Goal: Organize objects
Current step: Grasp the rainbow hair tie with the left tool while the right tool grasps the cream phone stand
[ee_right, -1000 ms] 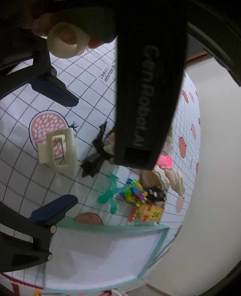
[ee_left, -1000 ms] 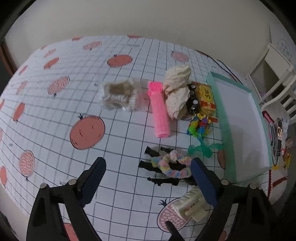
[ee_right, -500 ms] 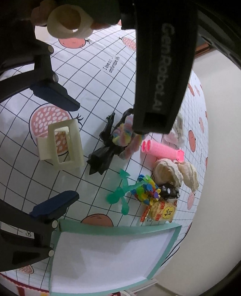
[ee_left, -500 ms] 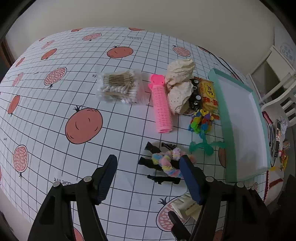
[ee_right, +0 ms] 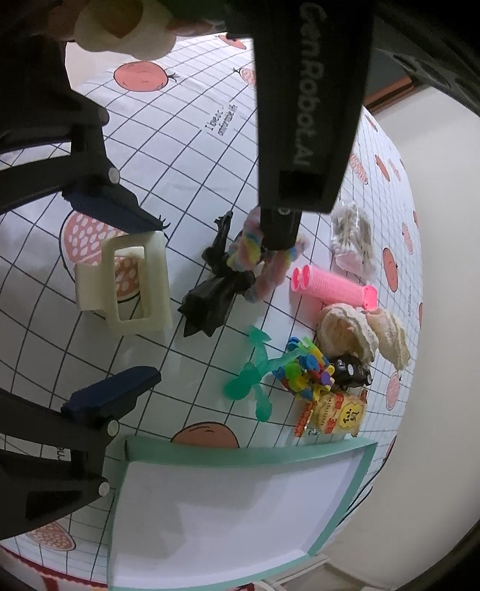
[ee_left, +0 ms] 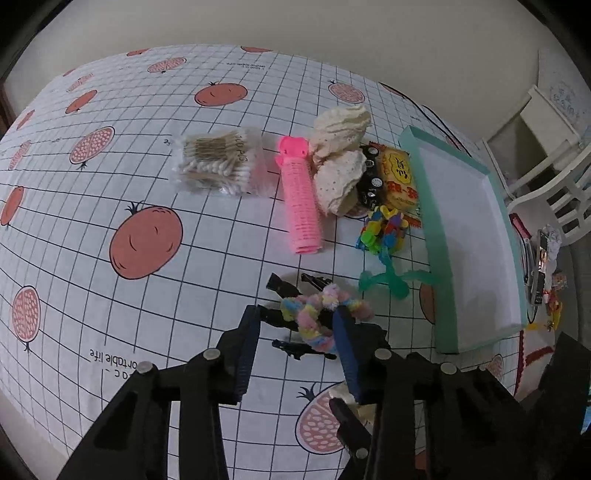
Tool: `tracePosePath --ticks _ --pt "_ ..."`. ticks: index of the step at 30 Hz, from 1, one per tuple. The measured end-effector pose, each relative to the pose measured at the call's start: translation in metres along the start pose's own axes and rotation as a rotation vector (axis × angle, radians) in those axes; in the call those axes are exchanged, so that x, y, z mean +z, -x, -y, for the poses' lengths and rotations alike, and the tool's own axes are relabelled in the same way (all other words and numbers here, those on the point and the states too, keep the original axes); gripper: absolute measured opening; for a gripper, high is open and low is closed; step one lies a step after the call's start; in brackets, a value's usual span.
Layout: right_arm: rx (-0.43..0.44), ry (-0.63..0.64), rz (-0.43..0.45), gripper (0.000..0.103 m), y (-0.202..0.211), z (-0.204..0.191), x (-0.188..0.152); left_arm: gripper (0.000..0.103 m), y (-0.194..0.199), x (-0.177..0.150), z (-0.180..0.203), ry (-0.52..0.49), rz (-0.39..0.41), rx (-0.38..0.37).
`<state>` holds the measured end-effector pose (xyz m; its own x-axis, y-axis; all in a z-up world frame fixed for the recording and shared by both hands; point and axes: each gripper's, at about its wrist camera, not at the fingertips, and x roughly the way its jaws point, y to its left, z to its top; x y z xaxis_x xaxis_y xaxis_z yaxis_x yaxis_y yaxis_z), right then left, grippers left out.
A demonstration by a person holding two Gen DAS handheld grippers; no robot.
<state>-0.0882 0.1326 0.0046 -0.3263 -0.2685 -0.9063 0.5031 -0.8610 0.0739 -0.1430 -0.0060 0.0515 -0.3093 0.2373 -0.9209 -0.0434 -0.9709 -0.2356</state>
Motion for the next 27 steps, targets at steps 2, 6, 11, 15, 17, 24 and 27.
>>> tracePosePath --ticks 2,6,11,15,17,24,27 --pt "-0.004 0.0 -0.005 0.069 -0.001 0.001 0.0 0.038 0.0 0.0 0.001 0.001 -0.003 -0.008" --pt "-0.001 -0.009 -0.02 0.065 -0.006 0.004 -0.001 0.03 -0.001 -0.001 0.002 -0.001 -0.01 -0.017" --pt "-0.004 -0.016 -0.024 0.06 -0.008 0.007 0.0 0.029 -0.003 -0.003 0.004 0.007 -0.024 -0.031" --pt "0.001 -0.026 -0.028 0.056 -0.009 0.013 0.004 0.029 -0.01 -0.004 0.003 0.019 -0.048 -0.041" --pt "0.002 -0.029 -0.029 0.056 -0.01 0.013 0.007 0.027 -0.011 -0.004 0.005 0.022 -0.05 -0.041" --pt "0.001 -0.029 -0.033 0.055 -0.009 0.012 0.009 0.013 -0.012 -0.005 0.008 0.074 -0.041 -0.023" --pt "-0.002 -0.033 -0.034 0.055 -0.009 0.015 0.009 0.012 -0.01 -0.006 0.008 0.07 -0.037 -0.023"
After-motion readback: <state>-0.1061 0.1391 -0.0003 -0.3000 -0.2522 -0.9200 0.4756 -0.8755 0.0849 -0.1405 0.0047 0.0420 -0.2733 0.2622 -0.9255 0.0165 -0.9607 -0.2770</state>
